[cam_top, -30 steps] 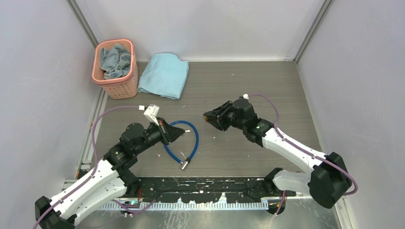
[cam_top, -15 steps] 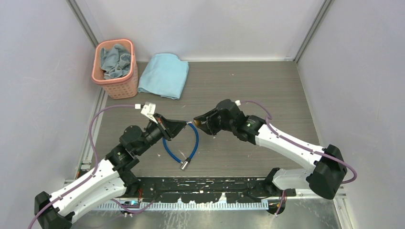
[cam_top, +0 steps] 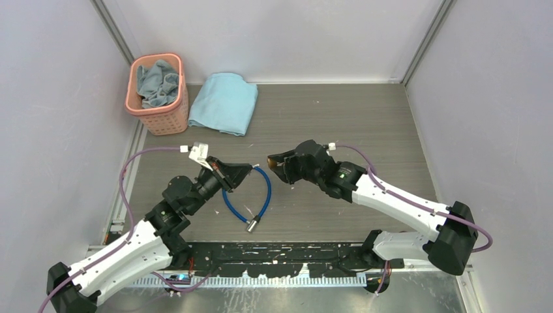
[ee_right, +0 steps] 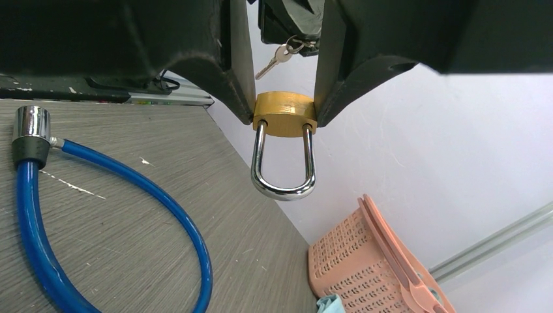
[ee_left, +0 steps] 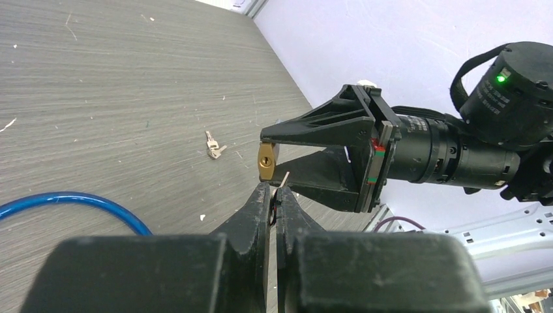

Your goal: Unlock with the key

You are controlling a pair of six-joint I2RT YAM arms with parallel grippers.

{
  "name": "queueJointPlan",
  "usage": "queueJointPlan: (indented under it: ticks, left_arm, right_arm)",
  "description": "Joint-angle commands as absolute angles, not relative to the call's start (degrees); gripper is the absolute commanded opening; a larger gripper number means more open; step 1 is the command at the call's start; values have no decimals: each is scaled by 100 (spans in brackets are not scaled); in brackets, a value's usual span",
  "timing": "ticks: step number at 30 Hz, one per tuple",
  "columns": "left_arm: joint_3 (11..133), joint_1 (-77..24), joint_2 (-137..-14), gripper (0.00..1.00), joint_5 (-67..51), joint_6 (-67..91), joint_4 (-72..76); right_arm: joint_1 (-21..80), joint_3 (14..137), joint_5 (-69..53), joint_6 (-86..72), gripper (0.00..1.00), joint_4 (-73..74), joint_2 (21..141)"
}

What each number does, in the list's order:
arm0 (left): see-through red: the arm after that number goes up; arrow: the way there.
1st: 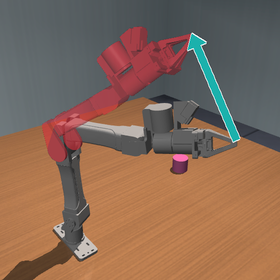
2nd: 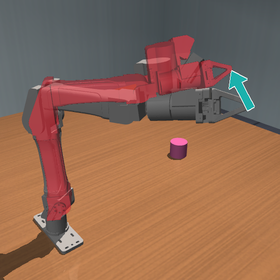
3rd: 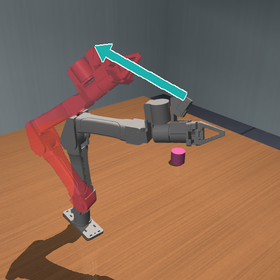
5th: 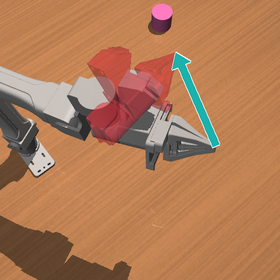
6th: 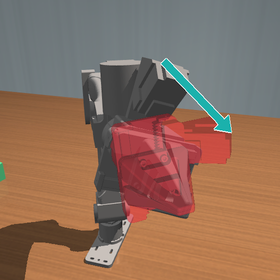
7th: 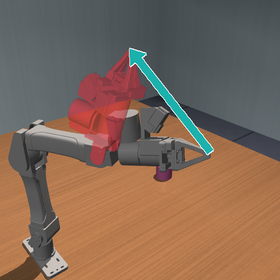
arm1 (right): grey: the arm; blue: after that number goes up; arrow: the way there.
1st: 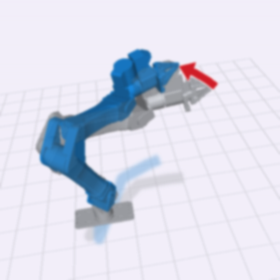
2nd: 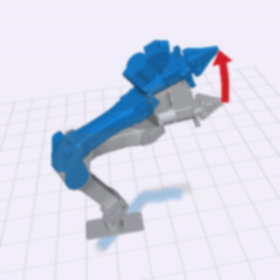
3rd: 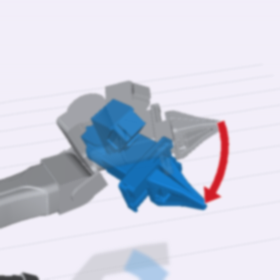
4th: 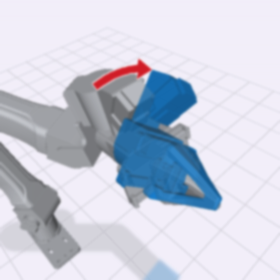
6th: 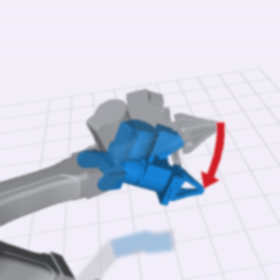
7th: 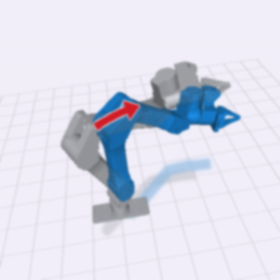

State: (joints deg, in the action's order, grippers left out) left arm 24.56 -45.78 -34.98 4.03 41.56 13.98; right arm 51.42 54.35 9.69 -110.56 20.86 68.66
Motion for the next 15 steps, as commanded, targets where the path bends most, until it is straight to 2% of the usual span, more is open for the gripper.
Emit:
queueJointPlan:
  ticks: [1,15]
  left_arm:
    - [2453,-4642,-3709,0,498,4156,2054]
    - [2496,-4779,-4219,0,703,4166,2413]
  right_arm:
    - [5226,5511,1356,-11243,1,1787,6649]
    - [5264,5492,1308,-11301,1,1647,6651]
